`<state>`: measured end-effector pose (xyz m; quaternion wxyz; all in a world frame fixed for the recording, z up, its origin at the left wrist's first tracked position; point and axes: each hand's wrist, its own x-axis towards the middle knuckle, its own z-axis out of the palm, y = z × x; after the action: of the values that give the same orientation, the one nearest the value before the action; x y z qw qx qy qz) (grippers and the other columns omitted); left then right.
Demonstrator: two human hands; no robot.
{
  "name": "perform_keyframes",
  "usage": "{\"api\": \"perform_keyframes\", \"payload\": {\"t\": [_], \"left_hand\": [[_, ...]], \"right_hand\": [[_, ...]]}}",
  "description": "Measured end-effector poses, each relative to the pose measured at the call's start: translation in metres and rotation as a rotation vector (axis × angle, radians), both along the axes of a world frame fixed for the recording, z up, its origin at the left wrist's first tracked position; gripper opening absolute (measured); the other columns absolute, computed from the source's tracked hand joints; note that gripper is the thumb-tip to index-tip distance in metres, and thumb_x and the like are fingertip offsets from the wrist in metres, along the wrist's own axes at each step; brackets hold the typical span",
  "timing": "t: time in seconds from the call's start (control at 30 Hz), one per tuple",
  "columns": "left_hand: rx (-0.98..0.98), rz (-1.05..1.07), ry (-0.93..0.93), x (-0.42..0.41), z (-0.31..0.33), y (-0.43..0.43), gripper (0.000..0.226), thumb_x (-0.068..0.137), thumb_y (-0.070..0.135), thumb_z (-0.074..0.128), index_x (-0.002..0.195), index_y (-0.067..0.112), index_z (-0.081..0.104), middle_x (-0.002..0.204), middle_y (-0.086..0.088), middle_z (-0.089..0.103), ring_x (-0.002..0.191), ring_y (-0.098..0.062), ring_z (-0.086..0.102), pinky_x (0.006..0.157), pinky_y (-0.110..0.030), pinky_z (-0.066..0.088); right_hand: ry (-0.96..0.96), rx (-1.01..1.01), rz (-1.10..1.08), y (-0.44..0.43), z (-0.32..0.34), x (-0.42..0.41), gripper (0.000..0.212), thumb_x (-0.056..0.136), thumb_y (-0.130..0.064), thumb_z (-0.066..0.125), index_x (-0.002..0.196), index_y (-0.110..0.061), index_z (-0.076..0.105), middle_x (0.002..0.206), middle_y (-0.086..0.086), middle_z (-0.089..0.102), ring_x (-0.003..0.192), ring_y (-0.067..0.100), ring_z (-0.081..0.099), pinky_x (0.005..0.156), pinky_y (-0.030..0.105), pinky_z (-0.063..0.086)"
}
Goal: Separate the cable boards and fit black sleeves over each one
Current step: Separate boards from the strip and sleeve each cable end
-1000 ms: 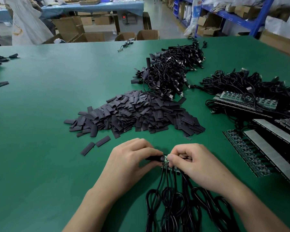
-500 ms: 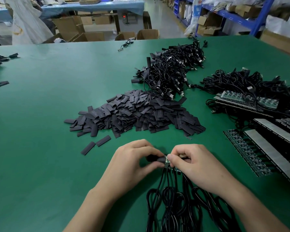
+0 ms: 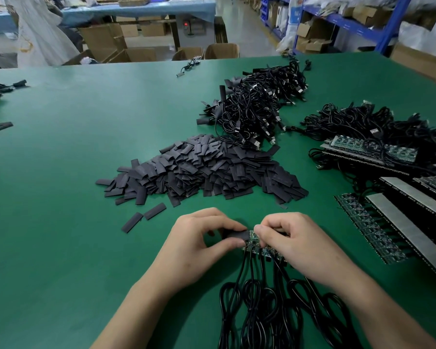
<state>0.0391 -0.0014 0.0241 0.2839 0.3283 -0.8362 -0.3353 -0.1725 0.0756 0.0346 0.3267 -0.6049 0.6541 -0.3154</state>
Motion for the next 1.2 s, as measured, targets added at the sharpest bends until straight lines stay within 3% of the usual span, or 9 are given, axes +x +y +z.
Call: {"api": "perform_keyframes", "payload": {"t": [0.17, 0.4, 0.53, 0.73, 0.83, 0.97, 1.07, 1.2], "left_hand": [[-0.052, 0.022, -0.011, 0.000, 0.000, 0.002, 0.017, 0.083, 0.037, 0.082, 0.099, 0.032, 0.081, 0.091, 0.019, 0.069, 0.090, -0.004, 0.068, 0.081, -0.015, 0.047], [-0.121, 0.060, -0.035, -0.002, 0.000, 0.004, 0.017, 0.084, 0.043, 0.079, 0.099, 0.035, 0.080, 0.092, 0.022, 0.069, 0.087, 0.001, 0.068, 0.081, -0.022, 0.054], [-0.125, 0.052, -0.032, -0.003, -0.002, 0.004, 0.016, 0.085, 0.039, 0.081, 0.099, 0.032, 0.080, 0.092, 0.021, 0.069, 0.088, 0.000, 0.068, 0.080, -0.027, 0.056], [-0.129, 0.027, -0.013, -0.004, -0.003, 0.004, 0.015, 0.086, 0.036, 0.080, 0.101, 0.030, 0.080, 0.094, 0.019, 0.070, 0.089, -0.003, 0.069, 0.080, -0.031, 0.057], [-0.139, 0.026, -0.018, -0.003, -0.002, 0.004, 0.017, 0.086, 0.039, 0.079, 0.101, 0.032, 0.080, 0.095, 0.019, 0.069, 0.090, -0.002, 0.068, 0.081, -0.031, 0.057], [-0.137, 0.027, 0.005, -0.003, -0.002, 0.004, 0.019, 0.086, 0.043, 0.077, 0.102, 0.032, 0.080, 0.096, 0.018, 0.070, 0.090, -0.003, 0.069, 0.081, -0.032, 0.057], [-0.154, 0.040, 0.013, -0.002, -0.002, 0.003, 0.020, 0.086, 0.042, 0.077, 0.102, 0.030, 0.080, 0.096, 0.018, 0.070, 0.090, -0.004, 0.069, 0.081, -0.032, 0.057], [-0.167, 0.055, 0.010, -0.003, -0.003, 0.004, 0.017, 0.086, 0.036, 0.081, 0.102, 0.028, 0.080, 0.095, 0.016, 0.070, 0.089, -0.005, 0.069, 0.078, -0.033, 0.057]], "right_hand": [[0.005, 0.001, -0.001, 0.000, -0.002, 0.001, 0.036, 0.099, -0.036, 0.060, 0.067, -0.021, 0.064, 0.045, -0.015, 0.040, 0.042, 0.004, 0.033, 0.047, 0.016, 0.032], [0.008, -0.013, -0.006, -0.001, -0.008, 0.003, 0.034, 0.098, -0.041, 0.059, 0.069, -0.024, 0.064, 0.049, -0.014, 0.047, 0.044, 0.003, 0.036, 0.048, 0.017, 0.033], [0.021, -0.028, 0.023, -0.001, -0.010, 0.003, 0.029, 0.098, -0.044, 0.060, 0.074, -0.029, 0.066, 0.054, -0.005, 0.050, 0.048, 0.003, 0.037, 0.050, 0.022, 0.032], [0.034, -0.038, 0.043, 0.000, -0.007, 0.004, 0.030, 0.100, -0.042, 0.058, 0.075, -0.028, 0.066, 0.053, -0.010, 0.046, 0.048, 0.004, 0.036, 0.049, 0.022, 0.031], [-0.059, -0.017, 0.049, 0.001, -0.002, 0.001, 0.025, 0.101, -0.036, 0.047, 0.085, -0.031, 0.066, 0.056, -0.010, 0.039, 0.052, 0.008, 0.034, 0.051, 0.027, 0.026], [-0.099, 0.000, 0.074, 0.001, 0.004, -0.004, 0.028, 0.098, -0.006, 0.050, 0.100, -0.032, 0.059, 0.069, -0.004, 0.050, 0.061, 0.013, 0.043, 0.059, 0.031, 0.037], [-0.072, -0.028, 0.095, 0.001, 0.006, -0.002, 0.027, 0.098, -0.006, 0.057, 0.101, -0.033, 0.058, 0.082, -0.004, 0.059, 0.071, 0.021, 0.054, 0.067, 0.034, 0.044], [-0.039, -0.050, 0.101, 0.002, 0.004, 0.002, 0.026, 0.099, -0.012, 0.062, 0.097, -0.038, 0.057, 0.091, -0.011, 0.064, 0.076, 0.016, 0.060, 0.072, 0.033, 0.049]]}}
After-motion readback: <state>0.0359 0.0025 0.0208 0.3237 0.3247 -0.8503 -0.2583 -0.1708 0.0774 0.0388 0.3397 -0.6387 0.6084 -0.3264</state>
